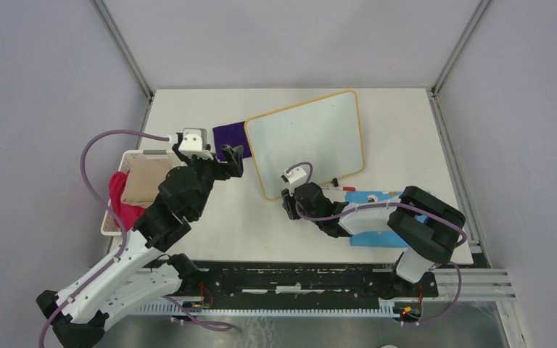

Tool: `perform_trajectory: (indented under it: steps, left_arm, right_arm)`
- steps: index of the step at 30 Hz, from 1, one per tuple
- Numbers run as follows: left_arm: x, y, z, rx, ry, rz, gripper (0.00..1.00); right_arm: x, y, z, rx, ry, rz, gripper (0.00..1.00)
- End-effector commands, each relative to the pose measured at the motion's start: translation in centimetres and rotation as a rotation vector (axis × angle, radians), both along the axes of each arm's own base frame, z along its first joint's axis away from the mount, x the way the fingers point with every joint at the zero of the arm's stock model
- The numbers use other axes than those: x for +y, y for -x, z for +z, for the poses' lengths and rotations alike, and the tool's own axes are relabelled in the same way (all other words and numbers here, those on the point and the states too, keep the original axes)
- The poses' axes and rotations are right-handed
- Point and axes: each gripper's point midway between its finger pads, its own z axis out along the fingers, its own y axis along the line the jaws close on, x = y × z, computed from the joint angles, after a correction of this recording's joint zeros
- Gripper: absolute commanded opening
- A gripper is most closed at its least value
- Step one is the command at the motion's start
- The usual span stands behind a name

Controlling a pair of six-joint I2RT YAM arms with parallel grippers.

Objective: Write a sentence on the whiteboard
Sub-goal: Adjust the whiteboard at the center of the board.

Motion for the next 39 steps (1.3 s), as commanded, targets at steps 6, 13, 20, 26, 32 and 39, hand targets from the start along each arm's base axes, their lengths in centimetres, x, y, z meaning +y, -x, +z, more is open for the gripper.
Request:
perform_trajectory:
  steps: [6, 13, 20, 26, 32, 39]
  left_arm:
    - [0.4, -0.2, 1.0, -0.034, -0.01, 0.031, 0.96]
    - [0.4, -0.2, 1.0, -0.035, -0.012, 0.028, 0.96]
    - [0.3, -0.2, 1.0, -0.034, -0.016, 0.029, 0.96]
    - [0.2, -0.3, 0.8, -0.029, -0.023, 0.029, 0.96]
    - [0.2, -0.4, 0.5, -0.023, -0.033, 0.035, 0.96]
    - [0.0, -0.5, 0.3, -0.018, -0.039, 0.034, 0.96]
  right_arm:
    - [0.9, -2.1, 1.8, -0.068, -0.006, -0.077, 0.39]
    - [-1.1, -0.9, 2.9, -0.102, -0.003, -0.074, 0.48]
    - [-2.3, -0.3, 2.9, -0.114, 0.008, -0.068, 0.59]
    - [-2.5, -1.4, 2.0, -0.086, 0.014, -0.092, 0.59]
    - [-0.9, -2.3, 1.7, -0.069, 0.007, -0.068, 0.51]
    - [0.2, -3.2, 1.0, -0.065, 0.021, -0.07, 0.43]
